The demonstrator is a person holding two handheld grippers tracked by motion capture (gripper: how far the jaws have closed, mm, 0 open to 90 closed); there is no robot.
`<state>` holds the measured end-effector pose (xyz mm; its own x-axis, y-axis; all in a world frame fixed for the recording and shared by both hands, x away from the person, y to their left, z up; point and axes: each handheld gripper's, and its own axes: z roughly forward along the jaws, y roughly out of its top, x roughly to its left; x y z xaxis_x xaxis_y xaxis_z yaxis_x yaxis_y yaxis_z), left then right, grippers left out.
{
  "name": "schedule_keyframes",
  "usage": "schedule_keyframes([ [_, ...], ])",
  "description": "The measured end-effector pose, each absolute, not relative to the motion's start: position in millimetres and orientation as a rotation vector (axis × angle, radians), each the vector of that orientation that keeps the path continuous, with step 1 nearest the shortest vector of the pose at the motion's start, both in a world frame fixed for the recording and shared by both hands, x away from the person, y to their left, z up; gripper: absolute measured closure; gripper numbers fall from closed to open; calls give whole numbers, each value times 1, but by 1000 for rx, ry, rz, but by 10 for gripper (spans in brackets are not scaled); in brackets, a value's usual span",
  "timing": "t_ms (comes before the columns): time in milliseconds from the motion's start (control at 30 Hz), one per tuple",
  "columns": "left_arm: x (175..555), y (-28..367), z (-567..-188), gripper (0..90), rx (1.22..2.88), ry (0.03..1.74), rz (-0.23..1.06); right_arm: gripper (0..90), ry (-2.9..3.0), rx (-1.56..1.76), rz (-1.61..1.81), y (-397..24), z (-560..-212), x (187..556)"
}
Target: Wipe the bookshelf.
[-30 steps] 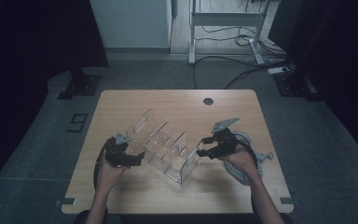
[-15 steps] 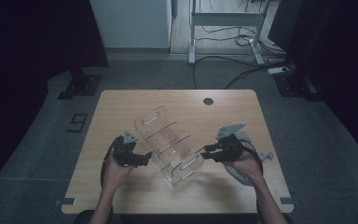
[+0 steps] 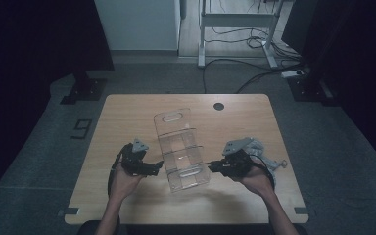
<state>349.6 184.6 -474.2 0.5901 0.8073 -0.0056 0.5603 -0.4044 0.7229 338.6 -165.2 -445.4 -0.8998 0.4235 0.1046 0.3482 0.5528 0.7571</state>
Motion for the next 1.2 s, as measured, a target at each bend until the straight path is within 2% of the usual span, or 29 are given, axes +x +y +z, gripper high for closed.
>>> schedule_keyframes([
  [67, 349, 185, -474, 0, 2117, 1076, 448, 768, 2699, 664, 1289, -166, -445, 338],
  [300, 332, 194, -469, 21, 2097, 1031, 412, 589, 2656, 696, 1325, -185, -436, 343],
  [700, 294, 186, -462, 13, 2104, 899, 347, 527, 2614, 787, 1240, -174, -445, 369],
  [867, 292, 169, -461, 8, 2139, 844, 365, 511, 2605, 801, 1262, -170, -449, 371],
  [967, 295, 164, -462, 20, 2152, 864, 409, 503, 2620, 788, 1258, -169, -451, 367],
  [1200, 300, 165, -468, 23, 2161, 887, 424, 494, 2662, 767, 1276, -165, -454, 359],
])
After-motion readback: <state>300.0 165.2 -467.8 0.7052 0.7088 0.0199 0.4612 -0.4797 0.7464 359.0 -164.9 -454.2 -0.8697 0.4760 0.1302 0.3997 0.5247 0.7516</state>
